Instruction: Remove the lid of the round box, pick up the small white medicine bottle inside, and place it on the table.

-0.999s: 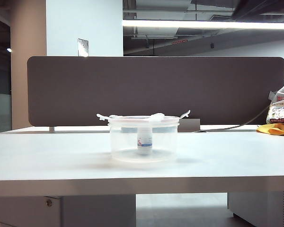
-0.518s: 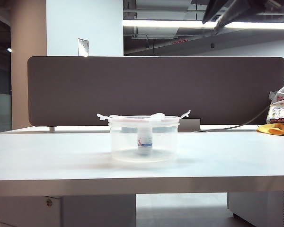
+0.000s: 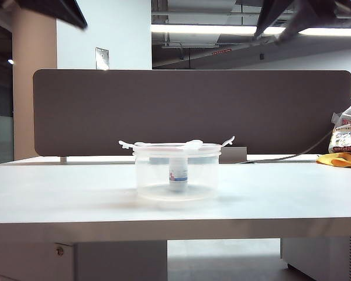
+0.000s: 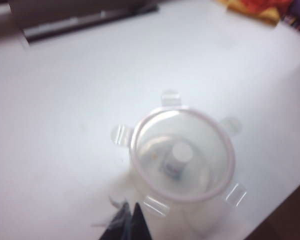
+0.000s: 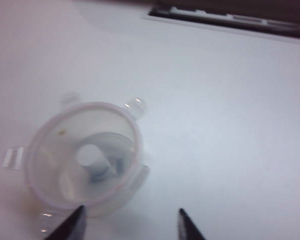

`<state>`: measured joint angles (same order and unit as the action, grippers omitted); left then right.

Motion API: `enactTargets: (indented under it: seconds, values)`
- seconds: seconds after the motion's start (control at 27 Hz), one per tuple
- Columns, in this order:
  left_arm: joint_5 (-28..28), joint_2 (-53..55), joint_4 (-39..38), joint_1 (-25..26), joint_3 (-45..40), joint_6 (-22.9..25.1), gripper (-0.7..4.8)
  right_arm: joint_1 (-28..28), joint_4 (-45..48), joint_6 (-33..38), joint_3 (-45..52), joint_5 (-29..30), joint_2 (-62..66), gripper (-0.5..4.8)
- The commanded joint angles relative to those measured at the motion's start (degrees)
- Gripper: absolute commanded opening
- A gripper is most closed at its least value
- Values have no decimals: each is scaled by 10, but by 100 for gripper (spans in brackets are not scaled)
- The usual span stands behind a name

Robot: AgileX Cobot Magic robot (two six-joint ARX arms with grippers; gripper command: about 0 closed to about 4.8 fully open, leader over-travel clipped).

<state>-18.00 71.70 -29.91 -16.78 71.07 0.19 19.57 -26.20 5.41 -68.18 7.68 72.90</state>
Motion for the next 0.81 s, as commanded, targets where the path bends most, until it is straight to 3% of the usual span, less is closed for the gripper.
enactTargets:
  seconds: [0.04, 0.19, 0.33, 0.44, 0.74, 0.81]
  values:
    - [-2, 31, -9, -2, 16, -2, -5, -10, 6, 2, -2, 15, 30, 258]
    - [2, 76, -3, -2, 33, -2, 22, -30, 18, 19, -2, 70, 91, 298]
    - [19, 130, -5, -1, 57, -2, 159, -32, 44, 65, -2, 133, 151, 362]
    - [24, 168, -5, -1, 73, -2, 184, -32, 63, 88, -6, 148, 190, 361]
    - [23, 254, -19, -1, 116, -2, 184, -32, 72, 111, -32, 167, 251, 359]
    - [23, 257, -17, -1, 116, -2, 184, -32, 76, 111, -31, 167, 254, 332]
